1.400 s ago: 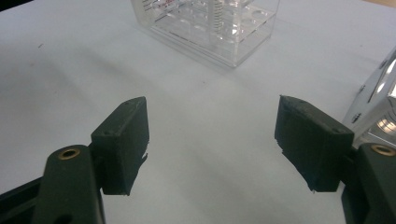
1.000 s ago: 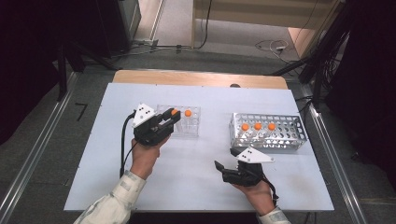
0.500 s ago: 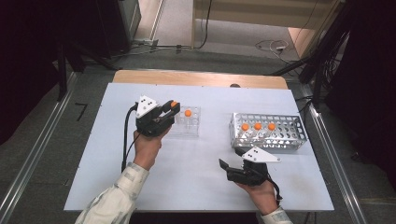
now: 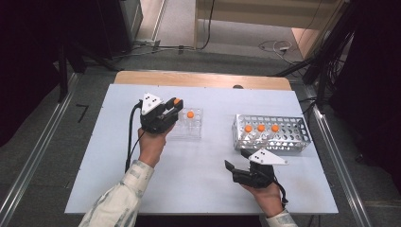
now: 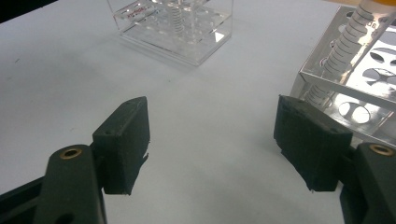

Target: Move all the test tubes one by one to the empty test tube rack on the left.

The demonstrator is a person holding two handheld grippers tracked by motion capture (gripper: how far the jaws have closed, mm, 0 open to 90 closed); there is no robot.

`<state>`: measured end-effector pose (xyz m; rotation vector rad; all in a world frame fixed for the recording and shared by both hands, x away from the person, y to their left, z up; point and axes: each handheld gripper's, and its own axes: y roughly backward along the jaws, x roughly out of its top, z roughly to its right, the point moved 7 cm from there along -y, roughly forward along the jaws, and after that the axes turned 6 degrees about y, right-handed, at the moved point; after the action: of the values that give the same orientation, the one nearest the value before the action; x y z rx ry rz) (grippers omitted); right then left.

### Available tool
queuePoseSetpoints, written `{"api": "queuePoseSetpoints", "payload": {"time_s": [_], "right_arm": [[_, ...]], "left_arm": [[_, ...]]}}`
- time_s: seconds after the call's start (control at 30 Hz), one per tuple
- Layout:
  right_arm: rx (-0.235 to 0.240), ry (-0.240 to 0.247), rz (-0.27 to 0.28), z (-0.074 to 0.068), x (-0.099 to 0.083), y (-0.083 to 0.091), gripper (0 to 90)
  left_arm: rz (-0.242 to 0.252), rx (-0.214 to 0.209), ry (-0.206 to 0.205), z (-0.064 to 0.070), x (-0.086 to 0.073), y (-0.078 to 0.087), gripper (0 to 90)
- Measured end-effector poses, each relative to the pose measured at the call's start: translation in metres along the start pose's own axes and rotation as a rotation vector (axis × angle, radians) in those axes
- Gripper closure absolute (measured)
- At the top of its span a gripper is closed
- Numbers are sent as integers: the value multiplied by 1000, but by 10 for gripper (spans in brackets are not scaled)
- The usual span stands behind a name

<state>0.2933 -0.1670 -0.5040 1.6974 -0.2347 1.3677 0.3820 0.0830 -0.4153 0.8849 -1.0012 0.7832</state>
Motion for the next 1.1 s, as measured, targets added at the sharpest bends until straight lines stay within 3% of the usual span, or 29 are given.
{"api": "queuePoseSetpoints", "payload": {"time_s": [0.4, 0.6, 0.77, 1.1], "right_arm": [[0, -2, 5, 1, 0, 1, 255], [-1, -6, 5, 2, 0, 2, 256], [1, 1, 6, 1, 0, 2, 256], [-1, 0, 1, 1, -1, 1, 256]], "left_arm": [[-28, 20, -39, 1, -10, -12, 689], [-50, 37, -40, -2, -22, -16, 686], [-79, 56, -72, -3, -33, -20, 664], [-88, 53, -44, -7, -38, -20, 579]]}}
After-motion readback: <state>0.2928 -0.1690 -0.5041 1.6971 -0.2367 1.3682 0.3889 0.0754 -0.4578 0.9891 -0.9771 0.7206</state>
